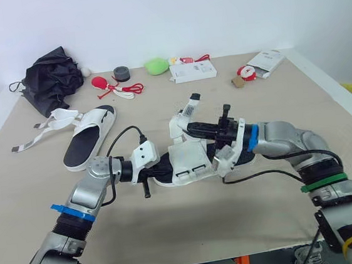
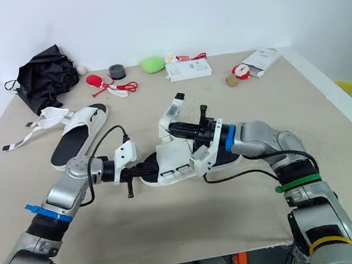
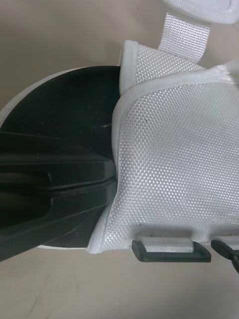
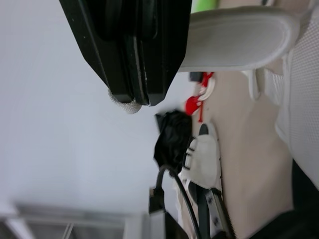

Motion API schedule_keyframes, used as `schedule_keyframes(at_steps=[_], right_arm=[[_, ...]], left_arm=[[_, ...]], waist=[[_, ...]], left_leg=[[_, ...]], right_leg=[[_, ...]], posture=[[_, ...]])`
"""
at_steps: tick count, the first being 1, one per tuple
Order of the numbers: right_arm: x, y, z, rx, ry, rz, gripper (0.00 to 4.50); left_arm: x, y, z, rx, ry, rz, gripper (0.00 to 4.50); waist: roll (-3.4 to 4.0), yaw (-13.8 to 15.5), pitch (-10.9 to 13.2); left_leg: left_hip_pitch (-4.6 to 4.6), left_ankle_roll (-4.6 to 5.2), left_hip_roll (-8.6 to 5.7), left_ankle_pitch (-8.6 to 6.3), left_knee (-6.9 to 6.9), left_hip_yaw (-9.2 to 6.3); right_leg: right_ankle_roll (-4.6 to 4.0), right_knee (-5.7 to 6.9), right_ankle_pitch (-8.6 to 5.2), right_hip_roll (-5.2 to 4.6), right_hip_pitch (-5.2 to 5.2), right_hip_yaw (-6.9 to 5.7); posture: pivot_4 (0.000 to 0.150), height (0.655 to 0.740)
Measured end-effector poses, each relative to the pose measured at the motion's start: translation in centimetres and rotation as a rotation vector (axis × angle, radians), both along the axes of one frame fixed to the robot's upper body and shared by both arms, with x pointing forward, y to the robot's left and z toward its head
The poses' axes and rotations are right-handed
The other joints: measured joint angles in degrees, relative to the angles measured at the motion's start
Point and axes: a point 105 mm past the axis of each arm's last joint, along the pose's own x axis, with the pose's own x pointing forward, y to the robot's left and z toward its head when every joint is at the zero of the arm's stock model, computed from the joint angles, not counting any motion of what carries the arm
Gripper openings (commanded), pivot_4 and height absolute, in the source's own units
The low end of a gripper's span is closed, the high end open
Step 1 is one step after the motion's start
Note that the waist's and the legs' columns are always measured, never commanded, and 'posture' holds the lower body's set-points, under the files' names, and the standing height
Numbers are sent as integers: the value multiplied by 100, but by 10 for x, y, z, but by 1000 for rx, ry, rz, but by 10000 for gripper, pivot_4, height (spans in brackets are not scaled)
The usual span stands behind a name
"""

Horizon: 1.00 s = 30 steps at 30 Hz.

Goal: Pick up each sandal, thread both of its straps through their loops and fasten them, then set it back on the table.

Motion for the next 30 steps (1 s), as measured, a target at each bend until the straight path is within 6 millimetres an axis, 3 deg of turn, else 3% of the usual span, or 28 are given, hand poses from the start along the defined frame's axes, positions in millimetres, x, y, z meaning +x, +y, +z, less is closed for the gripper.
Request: schedule_keyframes(at_steps=[5,9,15,21,30], right_arm=[[-11,-3,-10,-8,-118,57,421],[4,-7,-12,-63,-302,5,421],[21,-11,-10,-134,-430,-45,421],[44,-27,-20,-270,-480,-162,421],[50,-38,-25,-334,-506,-216,421]], left_arm=[[1,-3,0,-8,4,-7,0],[2,-4,-1,-7,5,-5,0],[4,-7,-1,-11,0,-13,0],[6,-11,-1,-19,4,-18,0],[8,-15,-1,-25,3,-27,0]], waist=[[-2,31,1],[-3,38,0],[-8,48,0],[-20,47,-4],[-23,64,-5]], left_leg=[[0,-3,-3,2,0,1],[5,-8,-3,7,1,7],[7,-6,-4,8,2,6],[8,-3,-5,8,3,5],[8,6,-9,13,13,3]], right_leg=[[1,1,0,-3,-1,1],[2,3,1,-7,0,2],[6,3,3,-4,5,2],[8,2,4,-3,7,3],[25,2,14,-7,13,3]], posture=[[1500,7400],[1500,7400],[1500,7400],[1500,7400],[1500,7400]])
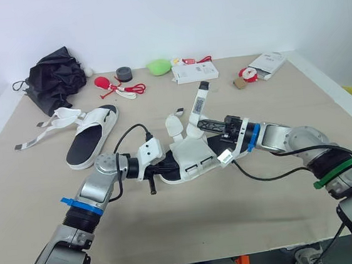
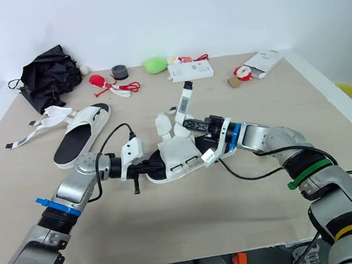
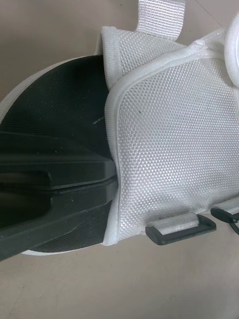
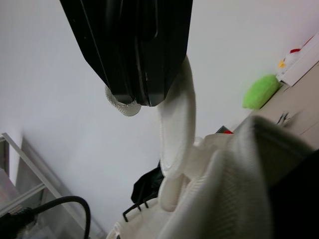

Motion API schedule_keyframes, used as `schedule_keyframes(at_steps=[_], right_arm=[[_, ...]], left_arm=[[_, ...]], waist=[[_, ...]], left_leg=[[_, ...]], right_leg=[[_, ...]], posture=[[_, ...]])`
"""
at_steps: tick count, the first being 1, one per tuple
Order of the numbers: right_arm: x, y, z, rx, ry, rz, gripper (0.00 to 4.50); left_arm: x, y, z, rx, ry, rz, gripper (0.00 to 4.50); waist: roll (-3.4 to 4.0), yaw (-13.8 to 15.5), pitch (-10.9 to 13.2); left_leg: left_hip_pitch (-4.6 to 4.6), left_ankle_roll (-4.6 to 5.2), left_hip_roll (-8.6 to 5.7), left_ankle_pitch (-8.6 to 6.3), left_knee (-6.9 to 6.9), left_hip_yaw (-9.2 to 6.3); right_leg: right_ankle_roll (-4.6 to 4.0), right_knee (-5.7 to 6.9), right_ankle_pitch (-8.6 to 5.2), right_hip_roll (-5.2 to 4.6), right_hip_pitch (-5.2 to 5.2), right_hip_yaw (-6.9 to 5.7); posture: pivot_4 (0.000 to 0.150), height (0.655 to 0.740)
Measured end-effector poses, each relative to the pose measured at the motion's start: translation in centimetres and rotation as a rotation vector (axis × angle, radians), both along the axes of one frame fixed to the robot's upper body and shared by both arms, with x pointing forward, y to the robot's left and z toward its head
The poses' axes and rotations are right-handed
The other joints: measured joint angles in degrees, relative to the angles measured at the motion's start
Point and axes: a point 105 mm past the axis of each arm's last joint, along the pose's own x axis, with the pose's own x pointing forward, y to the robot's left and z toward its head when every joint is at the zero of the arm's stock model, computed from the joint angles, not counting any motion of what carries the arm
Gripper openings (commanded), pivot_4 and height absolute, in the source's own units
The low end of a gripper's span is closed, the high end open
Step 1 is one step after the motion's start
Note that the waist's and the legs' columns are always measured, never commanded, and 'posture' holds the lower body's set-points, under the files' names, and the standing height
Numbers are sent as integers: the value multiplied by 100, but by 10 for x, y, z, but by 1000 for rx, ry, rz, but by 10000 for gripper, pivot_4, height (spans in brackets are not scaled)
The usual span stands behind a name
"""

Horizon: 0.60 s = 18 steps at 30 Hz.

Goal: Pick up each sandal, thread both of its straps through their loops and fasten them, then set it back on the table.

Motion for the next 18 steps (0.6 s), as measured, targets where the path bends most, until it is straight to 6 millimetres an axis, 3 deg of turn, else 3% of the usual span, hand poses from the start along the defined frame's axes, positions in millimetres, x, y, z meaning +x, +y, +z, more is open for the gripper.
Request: schedule_keyframes(at_steps=[4,12,18], right_arm=[[-3,-3,1,-3,1,2,421],[-50,13,20,144,-10,266,421],[-57,4,17,174,0,278,421]], left_arm=[[0,-1,0,-2,-1,-6,0],[1,-9,1,-18,-8,-29,0],[3,-12,1,-24,-11,-38,0]], waist=[[0,28,0],[-9,62,7],[-12,60,9]], left_leg=[[-1,1,-1,0,0,0],[-19,1,-5,-3,-6,-3],[-19,2,-7,-5,-6,0]], right_leg=[[0,0,0,0,-1,0],[4,-2,-9,0,-14,2],[6,-2,-9,-1,-16,6]], posture=[[1500,7400],[1500,7400],[1500,7400]])
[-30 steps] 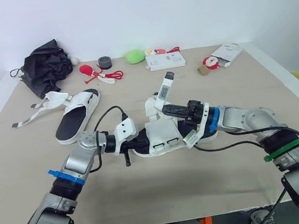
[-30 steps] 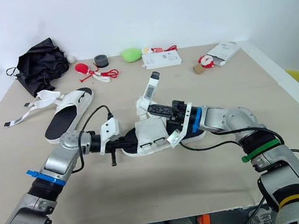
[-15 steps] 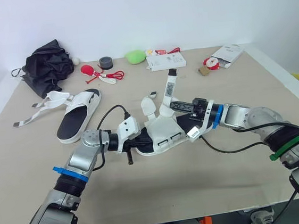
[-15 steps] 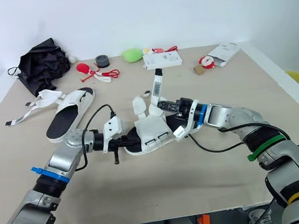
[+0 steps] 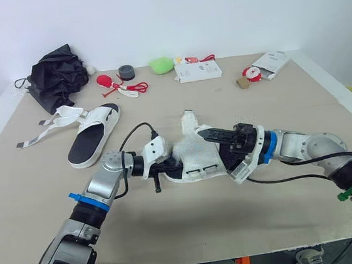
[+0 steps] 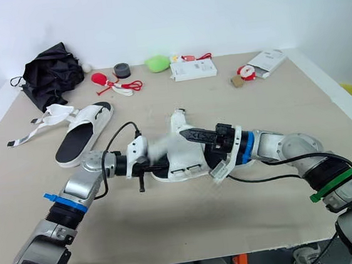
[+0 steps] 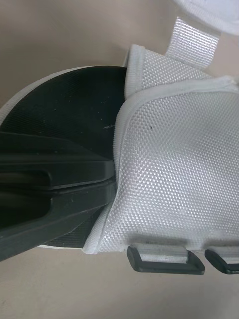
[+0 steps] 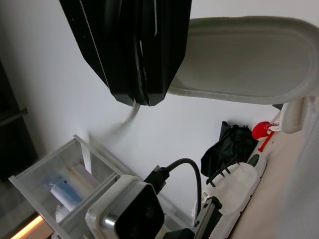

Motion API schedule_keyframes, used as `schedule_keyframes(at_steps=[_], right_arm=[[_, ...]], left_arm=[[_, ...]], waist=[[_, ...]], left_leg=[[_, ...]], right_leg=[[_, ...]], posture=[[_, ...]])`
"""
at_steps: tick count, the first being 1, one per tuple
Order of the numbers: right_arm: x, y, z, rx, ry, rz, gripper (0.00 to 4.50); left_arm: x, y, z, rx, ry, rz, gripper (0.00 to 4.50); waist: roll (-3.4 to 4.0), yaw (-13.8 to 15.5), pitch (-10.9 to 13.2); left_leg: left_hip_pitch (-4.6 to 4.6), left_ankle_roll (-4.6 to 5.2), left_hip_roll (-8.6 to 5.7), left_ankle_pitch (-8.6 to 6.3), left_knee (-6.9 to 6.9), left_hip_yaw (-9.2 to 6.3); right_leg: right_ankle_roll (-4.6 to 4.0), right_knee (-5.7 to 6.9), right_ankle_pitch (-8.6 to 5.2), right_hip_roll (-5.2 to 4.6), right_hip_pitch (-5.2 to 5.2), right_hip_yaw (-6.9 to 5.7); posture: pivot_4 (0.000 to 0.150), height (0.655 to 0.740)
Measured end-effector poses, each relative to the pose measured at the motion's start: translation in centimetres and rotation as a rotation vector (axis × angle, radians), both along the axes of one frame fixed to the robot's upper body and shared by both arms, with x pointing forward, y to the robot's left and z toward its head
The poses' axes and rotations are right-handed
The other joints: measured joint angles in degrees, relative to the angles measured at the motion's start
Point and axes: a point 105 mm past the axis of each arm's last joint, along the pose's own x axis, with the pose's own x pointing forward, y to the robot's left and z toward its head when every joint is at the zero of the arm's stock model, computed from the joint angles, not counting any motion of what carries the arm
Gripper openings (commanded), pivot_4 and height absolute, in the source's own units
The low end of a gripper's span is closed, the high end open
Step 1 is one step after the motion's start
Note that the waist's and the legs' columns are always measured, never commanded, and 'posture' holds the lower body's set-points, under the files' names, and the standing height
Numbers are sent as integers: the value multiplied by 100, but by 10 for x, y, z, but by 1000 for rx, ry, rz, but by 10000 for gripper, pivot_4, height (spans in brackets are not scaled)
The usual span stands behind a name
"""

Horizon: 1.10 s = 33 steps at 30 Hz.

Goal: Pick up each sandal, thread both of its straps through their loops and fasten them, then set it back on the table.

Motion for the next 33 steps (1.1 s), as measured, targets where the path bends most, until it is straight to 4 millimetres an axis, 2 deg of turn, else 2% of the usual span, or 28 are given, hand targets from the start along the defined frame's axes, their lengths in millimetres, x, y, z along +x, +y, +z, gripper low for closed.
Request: schedule_keyframes(at_steps=[6,11,15,16,18,22,25,26,30,33], right_arm=[[-1,-1,1,25,19,1,421],[-2,-6,-3,80,236,-7,421],[2,-8,2,118,350,-44,421],[2,-8,3,125,388,-52,5246],[2,-6,5,146,449,-52,9156],[1,-4,9,159,520,-50,28108],[-5,-7,6,130,549,-48,43303],[-7,-9,4,105,555,-50,44733],[-9,-20,6,9,535,-95,44733],[-9,-31,13,51,607,-150,44733]], left_arm=[[1,-1,0,7,-1,-17,0],[1,-2,-1,7,0,-21,0],[1,-2,-1,8,1,-18,0],[2,-1,-1,9,0,-17,0],[2,-1,-2,11,-1,-17,0],[2,-1,-2,12,-2,-18,0],[2,-1,-2,13,-2,-18,0],[2,-1,-2,13,-2,-18,0],[2,-1,-2,14,-2,-16,0],[2,-2,-1,16,-5,-20,0]], waist=[[-2,-3,1],[-5,-14,3],[-5,-17,3],[-6,-19,4],[-6,-20,4],[-6,-18,3],[-5,-16,3],[-5,-16,3],[-5,-14,2],[-6,-7,2]], left_leg=[[0,0,0,0,0,-1],[5,5,0,-4,0,-2],[12,6,2,-4,1,-3],[13,6,2,-4,1,-3],[14,6,4,-4,2,-3],[15,6,6,-4,2,-3],[15,6,6,-4,2,-3],[15,6,6,-4,2,-3],[17,6,8,-4,3,-2],[17,6,8,-4,3,-5]], right_leg=[[0,0,0,1,1,-1],[1,-1,-1,7,6,3],[5,-1,1,10,13,4],[5,-1,1,10,15,4],[5,-1,1,11,16,5],[6,-1,2,14,17,4],[5,-1,2,13,17,4],[4,-1,1,12,16,5],[2,-1,0,13,17,3],[-1,-1,-1,13,20,2]], posture=[[1500,7400],[1500,7400],[1500,7400],[1500,7400],[1500,7400],[1500,7400],[1500,7400],[1500,7400],[1500,7400],[1500,7400]])
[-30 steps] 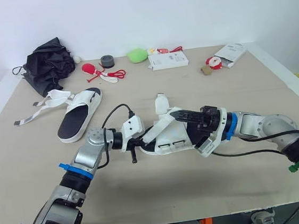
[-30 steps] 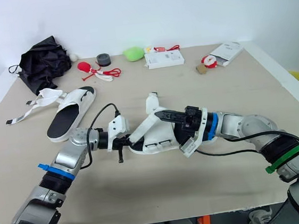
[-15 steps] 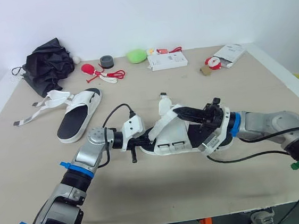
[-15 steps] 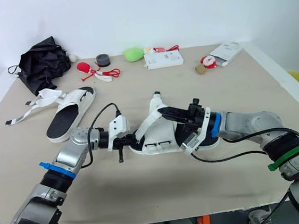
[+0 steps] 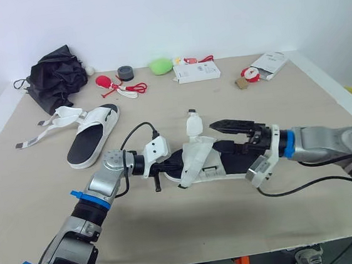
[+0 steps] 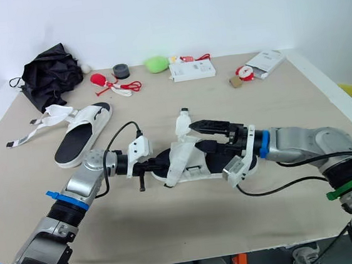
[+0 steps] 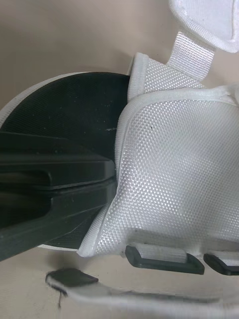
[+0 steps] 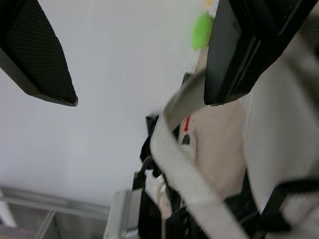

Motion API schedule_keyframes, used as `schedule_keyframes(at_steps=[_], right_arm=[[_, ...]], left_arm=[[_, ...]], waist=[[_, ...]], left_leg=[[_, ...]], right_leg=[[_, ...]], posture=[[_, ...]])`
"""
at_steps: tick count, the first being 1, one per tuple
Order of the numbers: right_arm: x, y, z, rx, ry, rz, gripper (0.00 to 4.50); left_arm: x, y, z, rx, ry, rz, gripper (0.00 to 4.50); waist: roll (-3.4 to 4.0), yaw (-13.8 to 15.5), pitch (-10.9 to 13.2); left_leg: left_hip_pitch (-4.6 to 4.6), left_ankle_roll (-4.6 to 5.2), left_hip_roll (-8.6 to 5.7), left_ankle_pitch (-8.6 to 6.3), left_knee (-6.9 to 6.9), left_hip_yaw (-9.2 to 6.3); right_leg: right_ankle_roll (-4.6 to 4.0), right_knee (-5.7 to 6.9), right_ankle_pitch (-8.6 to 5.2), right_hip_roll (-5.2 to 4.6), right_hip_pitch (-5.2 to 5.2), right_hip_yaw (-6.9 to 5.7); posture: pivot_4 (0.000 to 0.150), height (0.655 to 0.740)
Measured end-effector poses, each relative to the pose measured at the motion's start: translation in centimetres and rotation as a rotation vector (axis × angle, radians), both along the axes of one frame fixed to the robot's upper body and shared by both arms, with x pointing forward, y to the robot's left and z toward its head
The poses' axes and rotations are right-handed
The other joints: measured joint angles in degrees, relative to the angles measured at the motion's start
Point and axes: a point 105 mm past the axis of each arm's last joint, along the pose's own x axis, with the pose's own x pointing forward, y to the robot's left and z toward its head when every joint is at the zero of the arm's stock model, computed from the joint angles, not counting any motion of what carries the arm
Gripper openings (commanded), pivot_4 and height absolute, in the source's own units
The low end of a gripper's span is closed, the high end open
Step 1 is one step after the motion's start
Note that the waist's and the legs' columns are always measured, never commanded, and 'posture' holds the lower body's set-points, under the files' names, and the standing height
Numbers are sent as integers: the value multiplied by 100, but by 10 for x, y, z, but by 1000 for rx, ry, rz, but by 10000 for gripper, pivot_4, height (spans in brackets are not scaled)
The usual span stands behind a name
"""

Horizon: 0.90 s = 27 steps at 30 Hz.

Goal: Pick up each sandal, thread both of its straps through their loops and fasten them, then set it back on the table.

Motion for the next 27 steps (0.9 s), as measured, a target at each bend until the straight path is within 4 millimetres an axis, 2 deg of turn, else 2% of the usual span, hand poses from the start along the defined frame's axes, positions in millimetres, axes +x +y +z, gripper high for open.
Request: schedule_keyframes(at_steps=[5,9,12,14,17,20,25,27], right_arm=[[-5,-22,3,97,239,-159,44733],[0,-46,21,499,733,-402,44733],[-17,-38,29,718,1081,-384,44733],[-43,-20,17,781,1388,-346,44733],[-73,3,-7,827,1720,-309,44733],[-81,10,-23,904,1829,-337,44733],[-88,30,-67,981,1981,-436,44733],[-87,34,-71,989,2000,-447,44733]], left_arm=[[0,1,0,5,-1,-2,0],[1,3,0,11,-2,4,0],[0,3,-1,13,-2,5,0],[0,3,-1,14,-1,2,0],[-1,3,-1,16,-1,-3,0],[-1,2,-1,17,-1,-5,0],[-2,2,0,20,-1,-16,0],[-2,2,0,21,-1,-18,0]], waist=[[1,0,0],[3,-3,-1],[1,0,-2],[-1,22,-2],[-6,18,-1],[-11,16,-2],[-10,11,-3],[-10,10,-3]], left_leg=[[4,4,2,-4,0,-2],[15,3,8,-3,5,-5],[22,2,15,-4,5,-15],[18,2,16,-4,2,-26],[12,-2,18,-6,1,-32],[8,-3,17,-7,1,-32],[1,-8,18,-10,0,-33],[0,-8,17,-10,0,-32]], right_leg=[[-1,0,0,-2,7,-2],[11,0,12,-5,20,-7],[-12,-1,-2,-1,28,-23],[-19,-1,-8,-1,30,-34],[-22,-5,-13,-1,29,-44],[-17,-18,-10,-3,29,-48],[-16,-23,-10,-2,24,-51],[-15,-23,-10,-2,24,-51]], posture=[[1500,7400],[1500,7400],[1500,7400],[1500,7400],[1500,7400],[1500,7400],[1500,7400],[1500,7400]])
